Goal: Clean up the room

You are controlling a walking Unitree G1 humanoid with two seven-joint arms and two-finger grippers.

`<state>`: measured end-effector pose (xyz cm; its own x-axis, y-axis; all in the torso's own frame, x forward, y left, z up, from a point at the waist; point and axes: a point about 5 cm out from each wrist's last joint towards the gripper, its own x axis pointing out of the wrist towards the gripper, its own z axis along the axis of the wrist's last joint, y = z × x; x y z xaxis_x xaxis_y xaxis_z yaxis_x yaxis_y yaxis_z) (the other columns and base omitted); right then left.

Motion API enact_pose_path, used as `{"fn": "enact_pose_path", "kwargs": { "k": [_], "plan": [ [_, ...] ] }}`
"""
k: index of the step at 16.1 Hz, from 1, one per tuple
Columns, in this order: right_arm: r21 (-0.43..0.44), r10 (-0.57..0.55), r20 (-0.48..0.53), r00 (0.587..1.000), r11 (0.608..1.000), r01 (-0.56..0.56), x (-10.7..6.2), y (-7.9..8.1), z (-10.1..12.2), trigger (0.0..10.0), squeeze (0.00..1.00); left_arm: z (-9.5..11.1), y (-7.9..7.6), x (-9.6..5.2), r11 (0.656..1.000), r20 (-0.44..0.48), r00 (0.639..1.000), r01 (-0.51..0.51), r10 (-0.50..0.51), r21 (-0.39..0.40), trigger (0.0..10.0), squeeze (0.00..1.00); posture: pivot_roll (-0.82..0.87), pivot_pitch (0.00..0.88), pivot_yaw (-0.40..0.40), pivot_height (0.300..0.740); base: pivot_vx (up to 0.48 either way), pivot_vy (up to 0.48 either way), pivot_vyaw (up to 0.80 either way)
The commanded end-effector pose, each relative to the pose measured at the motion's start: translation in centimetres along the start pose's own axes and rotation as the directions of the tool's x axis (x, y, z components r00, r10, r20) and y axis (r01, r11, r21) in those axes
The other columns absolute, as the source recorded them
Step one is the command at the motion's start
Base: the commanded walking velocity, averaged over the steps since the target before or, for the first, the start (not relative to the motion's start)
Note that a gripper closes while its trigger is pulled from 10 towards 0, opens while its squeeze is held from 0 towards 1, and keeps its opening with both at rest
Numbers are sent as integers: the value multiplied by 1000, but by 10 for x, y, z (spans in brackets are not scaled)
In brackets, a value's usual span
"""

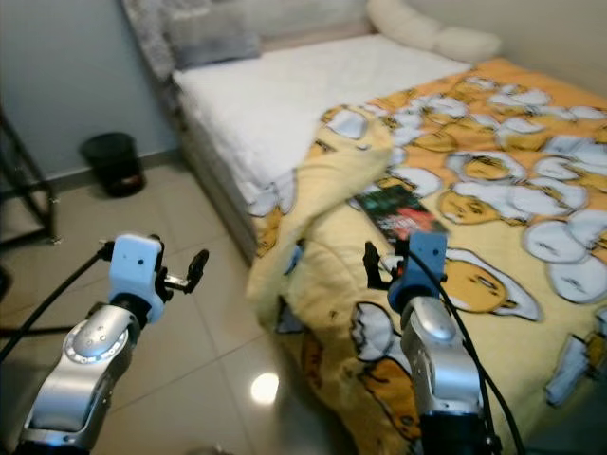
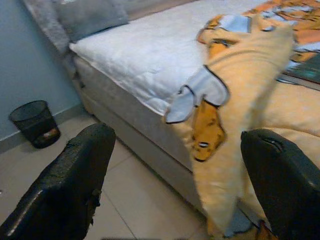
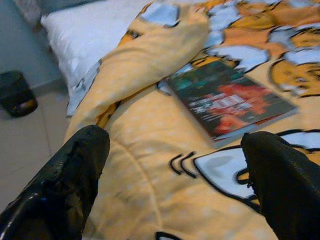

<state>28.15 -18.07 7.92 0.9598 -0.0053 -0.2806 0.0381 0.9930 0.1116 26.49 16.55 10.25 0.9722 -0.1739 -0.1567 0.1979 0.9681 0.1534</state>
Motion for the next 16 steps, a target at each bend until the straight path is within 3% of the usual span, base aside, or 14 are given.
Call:
{"fn": "enact_pose_path", "kwargs": {
  "k": [1,16],
  "plan": [
    [9,26,0,1000,1000,-26,2,8,2,10000,0,1,4,-1,1000,0,1000,-5,5,10,10000,537,27,0,22,740,255,0,0],
    [-23,42,7,999,999,-42,3,9,3,10000,0,2,0,0,1000,4,1000,29,-29,-1,10000,557,22,0,22,740,287,0,0]
  ]
}}
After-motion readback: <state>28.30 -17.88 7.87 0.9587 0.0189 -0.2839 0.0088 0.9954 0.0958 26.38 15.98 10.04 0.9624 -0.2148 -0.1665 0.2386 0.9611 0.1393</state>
